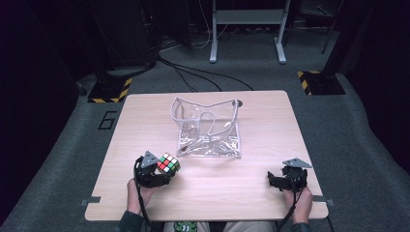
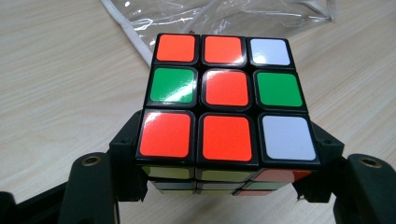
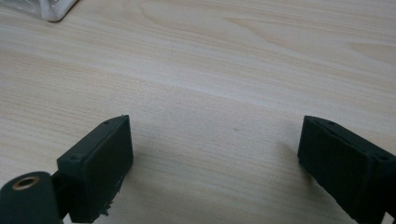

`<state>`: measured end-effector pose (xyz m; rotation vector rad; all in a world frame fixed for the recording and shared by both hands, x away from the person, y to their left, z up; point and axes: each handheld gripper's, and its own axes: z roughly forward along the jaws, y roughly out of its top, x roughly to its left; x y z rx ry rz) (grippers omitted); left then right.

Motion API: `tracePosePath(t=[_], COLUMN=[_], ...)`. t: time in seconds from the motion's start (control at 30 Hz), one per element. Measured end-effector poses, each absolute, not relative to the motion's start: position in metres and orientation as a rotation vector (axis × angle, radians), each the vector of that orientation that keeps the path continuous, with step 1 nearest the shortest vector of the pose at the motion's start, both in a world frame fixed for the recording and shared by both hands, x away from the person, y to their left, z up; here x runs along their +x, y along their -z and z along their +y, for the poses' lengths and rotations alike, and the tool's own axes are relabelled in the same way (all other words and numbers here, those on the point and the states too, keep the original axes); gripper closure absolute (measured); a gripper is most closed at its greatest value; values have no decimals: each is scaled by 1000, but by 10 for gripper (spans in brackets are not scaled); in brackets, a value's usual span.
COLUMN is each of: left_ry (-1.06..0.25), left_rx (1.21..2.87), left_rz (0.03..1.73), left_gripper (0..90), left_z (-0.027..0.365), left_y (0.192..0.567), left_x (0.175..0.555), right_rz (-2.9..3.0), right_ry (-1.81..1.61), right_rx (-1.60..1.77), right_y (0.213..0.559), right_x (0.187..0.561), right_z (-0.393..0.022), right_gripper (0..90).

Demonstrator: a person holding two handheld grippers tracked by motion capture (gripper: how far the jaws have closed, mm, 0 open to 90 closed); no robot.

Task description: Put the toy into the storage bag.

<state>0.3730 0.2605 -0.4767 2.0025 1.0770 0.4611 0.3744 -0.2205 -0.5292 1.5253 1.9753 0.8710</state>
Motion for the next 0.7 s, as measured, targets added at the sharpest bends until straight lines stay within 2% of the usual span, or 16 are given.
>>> tracePosePath(t=[0.7], left_ry=[-521], left_rx=[2010], left_rz=[1035], left_gripper=[337], left_z=[262], left_y=[451], left_x=[386], right_rz=[1973], right_ry=[-872], right_rx=[1525], right_y=[529], right_x=[374], right_z=[-221], right_gripper=[97])
